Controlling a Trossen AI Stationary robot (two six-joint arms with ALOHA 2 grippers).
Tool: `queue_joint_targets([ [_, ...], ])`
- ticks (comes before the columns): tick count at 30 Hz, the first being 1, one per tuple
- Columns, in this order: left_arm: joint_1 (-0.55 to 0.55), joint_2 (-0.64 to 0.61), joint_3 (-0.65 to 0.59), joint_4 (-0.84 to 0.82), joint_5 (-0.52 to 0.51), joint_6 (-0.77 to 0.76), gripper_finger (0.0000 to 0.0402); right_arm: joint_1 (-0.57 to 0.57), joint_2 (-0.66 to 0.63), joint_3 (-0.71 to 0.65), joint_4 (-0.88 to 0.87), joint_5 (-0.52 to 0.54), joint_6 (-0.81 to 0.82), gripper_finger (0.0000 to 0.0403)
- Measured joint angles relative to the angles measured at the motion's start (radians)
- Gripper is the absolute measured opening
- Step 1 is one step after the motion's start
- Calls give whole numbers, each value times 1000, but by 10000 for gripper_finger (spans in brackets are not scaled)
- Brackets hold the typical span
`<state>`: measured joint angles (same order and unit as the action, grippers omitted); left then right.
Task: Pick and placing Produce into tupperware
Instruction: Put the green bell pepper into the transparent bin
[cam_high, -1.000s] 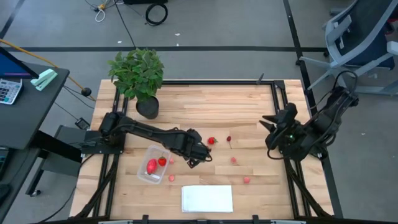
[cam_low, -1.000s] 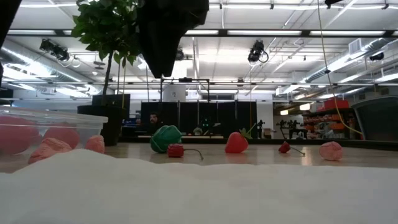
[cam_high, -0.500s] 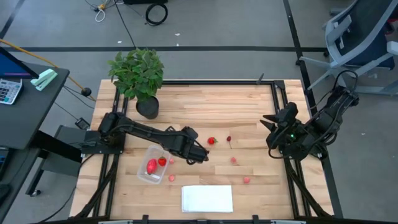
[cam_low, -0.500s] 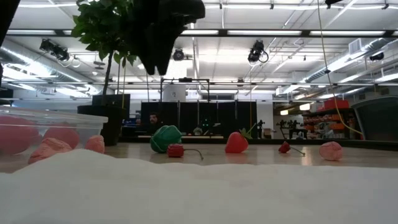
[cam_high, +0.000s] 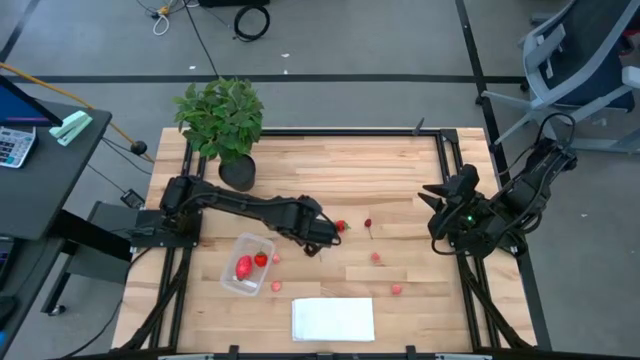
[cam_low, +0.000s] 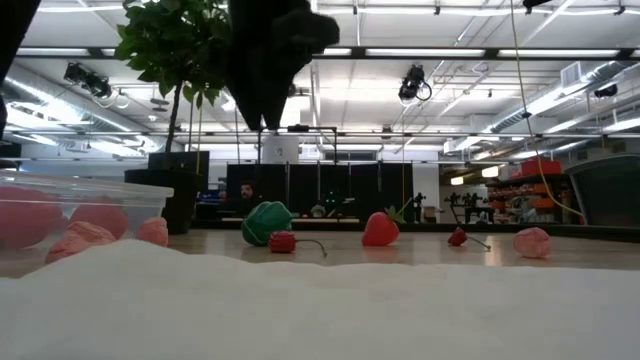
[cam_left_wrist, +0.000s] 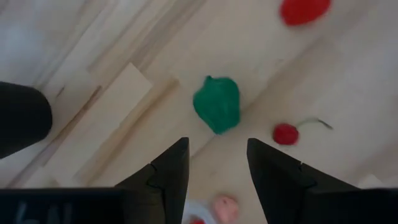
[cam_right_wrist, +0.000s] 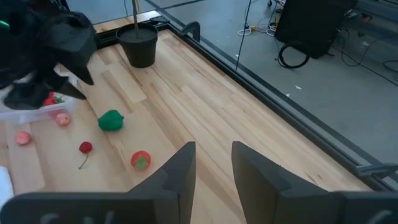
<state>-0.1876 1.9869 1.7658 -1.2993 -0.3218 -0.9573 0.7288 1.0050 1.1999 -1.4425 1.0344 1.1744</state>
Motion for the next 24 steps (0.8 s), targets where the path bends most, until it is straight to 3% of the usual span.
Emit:
queue_joint_targets([
  [8, 44, -99, -249, 267, 51, 31, 170, 0, 0, 0, 1, 0, 0, 111],
  [17, 80, -353, -607, 603, 64, 37, 170, 0, 0, 0, 4, -4, 0, 111],
  [24, 75, -430, -720, 712, 87, 13, 169, 0, 0, 0, 8, -17, 0, 111],
])
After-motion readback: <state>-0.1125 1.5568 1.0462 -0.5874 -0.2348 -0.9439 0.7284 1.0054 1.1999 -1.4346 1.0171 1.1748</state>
